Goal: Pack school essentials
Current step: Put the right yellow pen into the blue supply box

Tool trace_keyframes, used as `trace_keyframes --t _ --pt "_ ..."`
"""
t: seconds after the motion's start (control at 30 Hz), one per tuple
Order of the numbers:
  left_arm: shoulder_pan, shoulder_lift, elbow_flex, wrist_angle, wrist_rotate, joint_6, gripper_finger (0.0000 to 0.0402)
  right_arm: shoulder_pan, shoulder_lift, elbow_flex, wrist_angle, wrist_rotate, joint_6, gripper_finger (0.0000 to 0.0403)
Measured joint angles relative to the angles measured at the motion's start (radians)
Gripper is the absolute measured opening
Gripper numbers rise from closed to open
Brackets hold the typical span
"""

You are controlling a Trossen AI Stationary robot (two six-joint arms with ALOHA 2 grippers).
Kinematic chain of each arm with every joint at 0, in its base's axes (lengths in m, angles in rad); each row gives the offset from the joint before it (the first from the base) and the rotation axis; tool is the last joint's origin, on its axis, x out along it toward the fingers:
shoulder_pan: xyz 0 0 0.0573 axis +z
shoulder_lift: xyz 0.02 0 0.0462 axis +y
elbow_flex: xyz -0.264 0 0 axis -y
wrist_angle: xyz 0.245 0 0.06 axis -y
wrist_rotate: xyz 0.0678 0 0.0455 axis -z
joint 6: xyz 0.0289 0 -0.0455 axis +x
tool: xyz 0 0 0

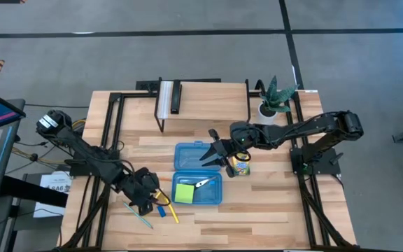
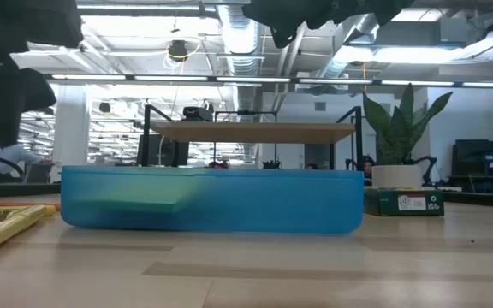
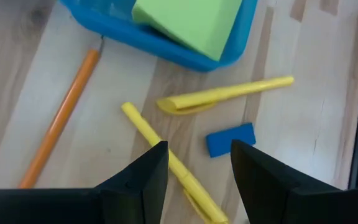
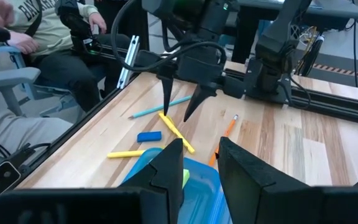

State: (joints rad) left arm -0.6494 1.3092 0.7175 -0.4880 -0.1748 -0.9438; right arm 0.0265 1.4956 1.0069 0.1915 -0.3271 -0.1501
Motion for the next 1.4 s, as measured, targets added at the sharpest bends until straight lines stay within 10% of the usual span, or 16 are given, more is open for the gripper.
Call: trace_keyframes --t 0.3,0.5,1.4 --pt "-0.028 0.0 -0.001 0.002 -0.068 -0.067 0.0161 0.008 0.0 0.0 0.005 0.0 0.011 0.012" --pt "-0.023 0.018 -0.001 0.087 -0.14 0.174 0.0161 0.012 0.0 0.0 0.005 0.013 -0.005 0.012" --pt "0.099 0.186 0.007 0.223 0.039 0.709 0.0161 0.01 0.0 0.0 0.004 0.016 -0.014 0.012"
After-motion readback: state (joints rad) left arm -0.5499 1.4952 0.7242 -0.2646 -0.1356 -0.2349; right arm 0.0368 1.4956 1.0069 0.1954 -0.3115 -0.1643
